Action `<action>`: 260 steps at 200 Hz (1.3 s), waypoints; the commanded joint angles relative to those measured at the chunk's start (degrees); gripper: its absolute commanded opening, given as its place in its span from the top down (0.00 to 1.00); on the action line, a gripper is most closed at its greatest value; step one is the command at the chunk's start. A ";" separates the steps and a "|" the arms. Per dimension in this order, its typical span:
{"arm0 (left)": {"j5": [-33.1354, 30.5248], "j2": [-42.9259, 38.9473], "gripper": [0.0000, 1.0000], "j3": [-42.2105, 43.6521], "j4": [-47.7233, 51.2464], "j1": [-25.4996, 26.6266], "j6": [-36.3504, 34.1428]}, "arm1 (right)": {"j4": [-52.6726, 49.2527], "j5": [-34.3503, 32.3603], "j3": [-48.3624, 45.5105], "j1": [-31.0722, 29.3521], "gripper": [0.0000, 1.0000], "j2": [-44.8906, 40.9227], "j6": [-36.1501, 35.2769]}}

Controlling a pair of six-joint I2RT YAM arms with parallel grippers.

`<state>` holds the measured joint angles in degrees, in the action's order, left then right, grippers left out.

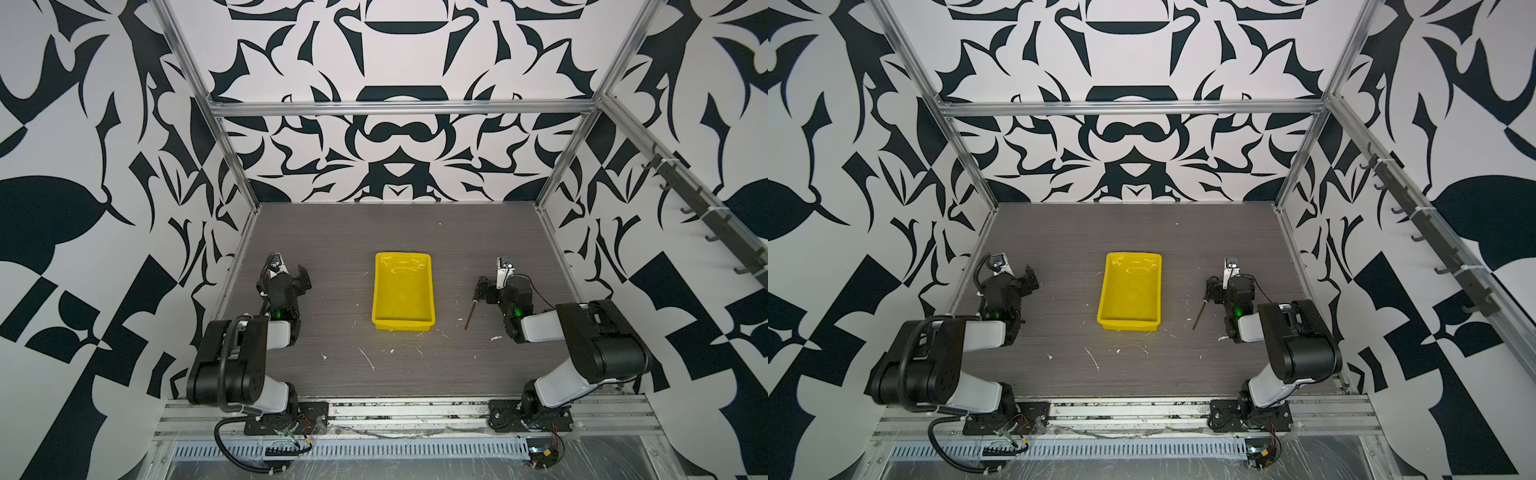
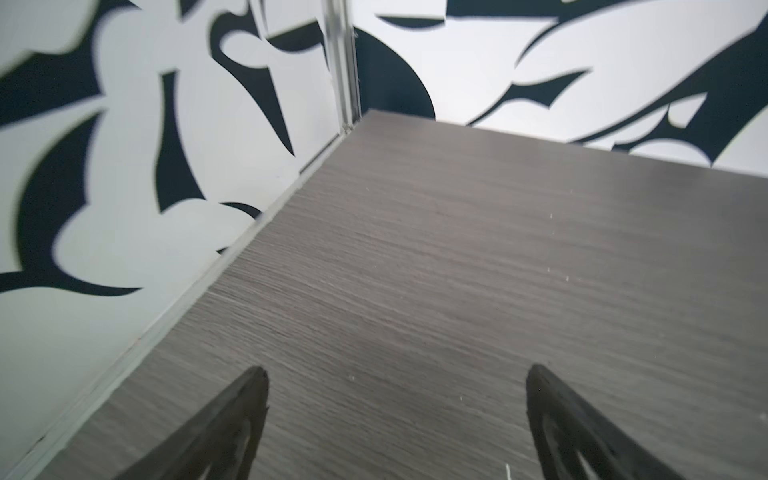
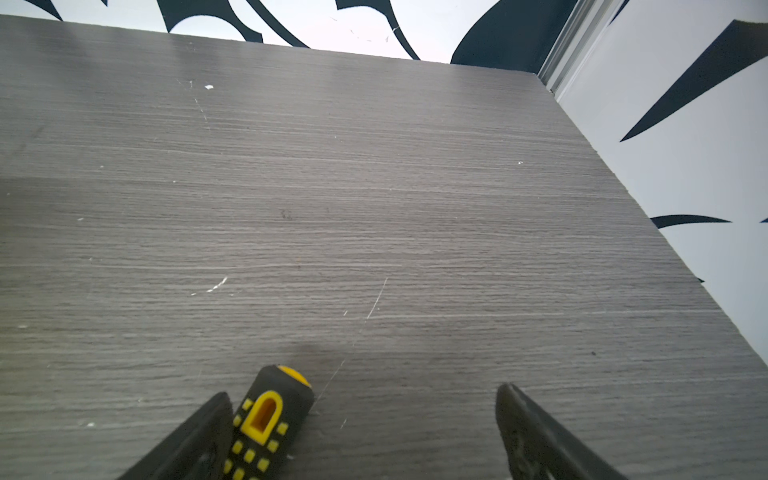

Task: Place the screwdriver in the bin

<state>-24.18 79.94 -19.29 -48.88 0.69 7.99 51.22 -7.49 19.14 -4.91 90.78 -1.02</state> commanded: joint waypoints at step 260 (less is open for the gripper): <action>39.29 -15.55 0.01 -13.73 56.74 3.18 22.12 | -57.87 -8.91 8.11 -23.57 0.00 -44.32 17.00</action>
<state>12.43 63.92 -33.15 7.75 4.03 29.50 11.55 -13.69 28.21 -28.49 46.70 2.59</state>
